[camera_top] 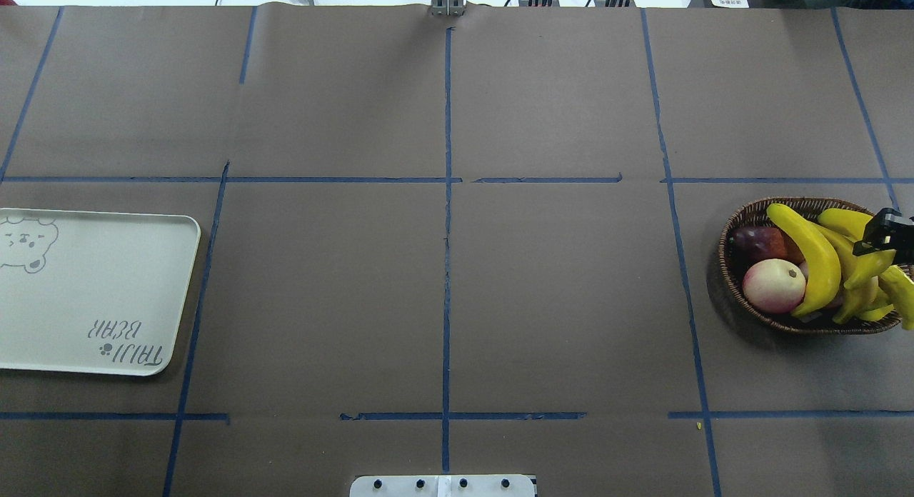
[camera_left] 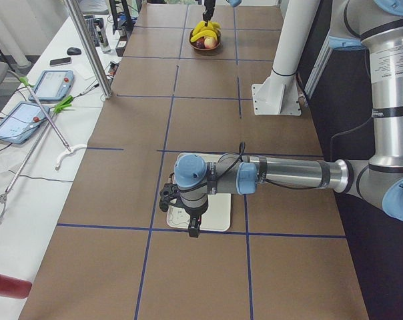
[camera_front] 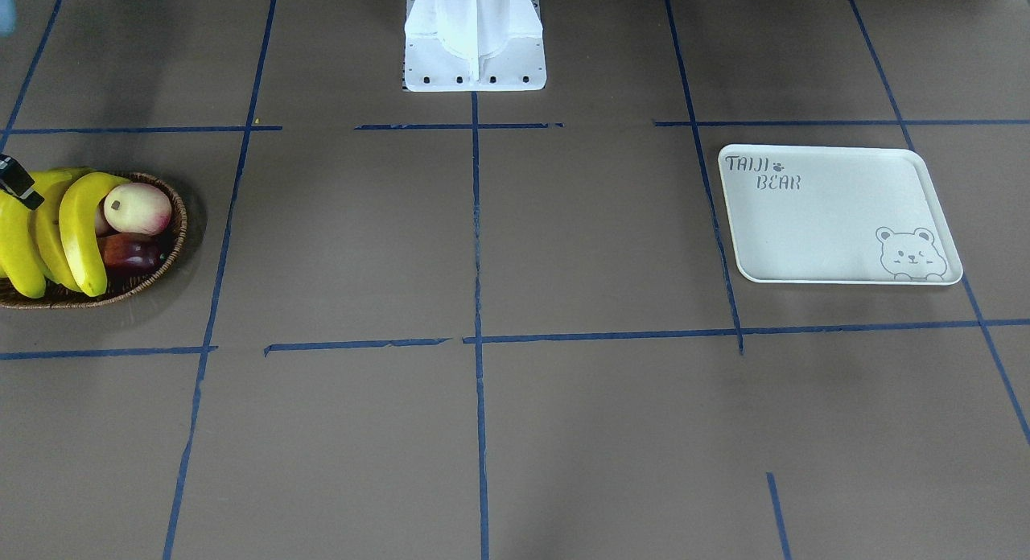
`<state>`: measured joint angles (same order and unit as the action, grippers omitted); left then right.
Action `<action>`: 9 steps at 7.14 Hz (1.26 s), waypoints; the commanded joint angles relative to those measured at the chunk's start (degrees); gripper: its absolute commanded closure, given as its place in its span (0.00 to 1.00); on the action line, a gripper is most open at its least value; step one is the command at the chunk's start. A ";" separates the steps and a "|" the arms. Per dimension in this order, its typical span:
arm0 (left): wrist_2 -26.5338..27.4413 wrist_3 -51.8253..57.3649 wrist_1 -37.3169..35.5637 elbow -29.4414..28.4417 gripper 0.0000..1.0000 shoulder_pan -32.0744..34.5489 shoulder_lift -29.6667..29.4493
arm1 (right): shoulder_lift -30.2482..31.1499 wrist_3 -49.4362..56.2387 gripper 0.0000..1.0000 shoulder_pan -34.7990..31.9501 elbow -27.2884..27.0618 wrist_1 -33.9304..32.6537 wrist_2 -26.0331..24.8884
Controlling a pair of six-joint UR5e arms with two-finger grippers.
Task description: Transfer all bananas from basket to plate
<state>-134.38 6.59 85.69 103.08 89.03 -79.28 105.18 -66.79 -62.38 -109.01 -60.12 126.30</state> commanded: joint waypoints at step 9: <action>-6.38 -16.82 10.10 5.37 0.00 -7.27 -8.07 | -13.85 16.79 1.00 3.56 -6.39 0.18 3.60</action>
<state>-137.36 1.18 94.20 108.04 84.26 -85.69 93.46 -49.63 -61.24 -115.41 -60.05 129.60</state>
